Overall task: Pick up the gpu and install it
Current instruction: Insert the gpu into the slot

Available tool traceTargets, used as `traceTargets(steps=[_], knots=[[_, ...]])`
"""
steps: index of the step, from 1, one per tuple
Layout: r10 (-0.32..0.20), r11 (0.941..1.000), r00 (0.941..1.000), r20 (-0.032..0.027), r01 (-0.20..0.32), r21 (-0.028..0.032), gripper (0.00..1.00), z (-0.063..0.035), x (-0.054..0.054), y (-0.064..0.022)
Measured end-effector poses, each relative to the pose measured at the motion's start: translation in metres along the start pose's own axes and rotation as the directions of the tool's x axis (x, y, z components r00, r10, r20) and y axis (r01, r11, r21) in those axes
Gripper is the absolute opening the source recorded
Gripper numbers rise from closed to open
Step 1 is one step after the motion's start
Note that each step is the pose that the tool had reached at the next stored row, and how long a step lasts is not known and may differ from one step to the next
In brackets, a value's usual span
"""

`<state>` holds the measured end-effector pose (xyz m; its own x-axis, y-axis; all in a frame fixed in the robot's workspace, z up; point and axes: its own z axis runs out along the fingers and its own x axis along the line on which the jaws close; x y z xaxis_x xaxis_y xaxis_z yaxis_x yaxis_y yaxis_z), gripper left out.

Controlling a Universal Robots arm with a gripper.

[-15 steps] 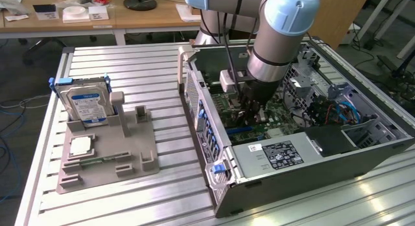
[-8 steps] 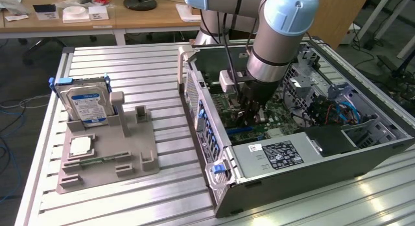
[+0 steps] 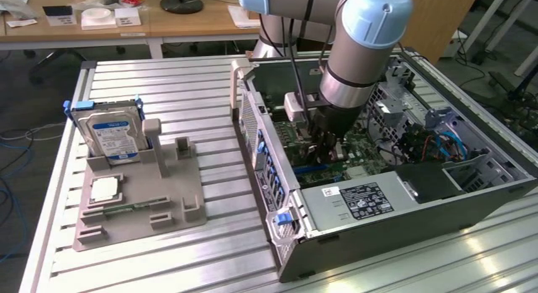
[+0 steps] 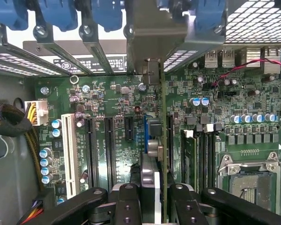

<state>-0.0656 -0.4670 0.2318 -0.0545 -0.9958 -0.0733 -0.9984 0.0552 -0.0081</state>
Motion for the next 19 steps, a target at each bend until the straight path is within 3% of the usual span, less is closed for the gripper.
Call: traceTargets(steps=[19], knots=[[0.001, 1.0, 1.0, 0.0001, -0.001, 0.0001, 0.28, 0.0038, 0.0008, -0.0005]])
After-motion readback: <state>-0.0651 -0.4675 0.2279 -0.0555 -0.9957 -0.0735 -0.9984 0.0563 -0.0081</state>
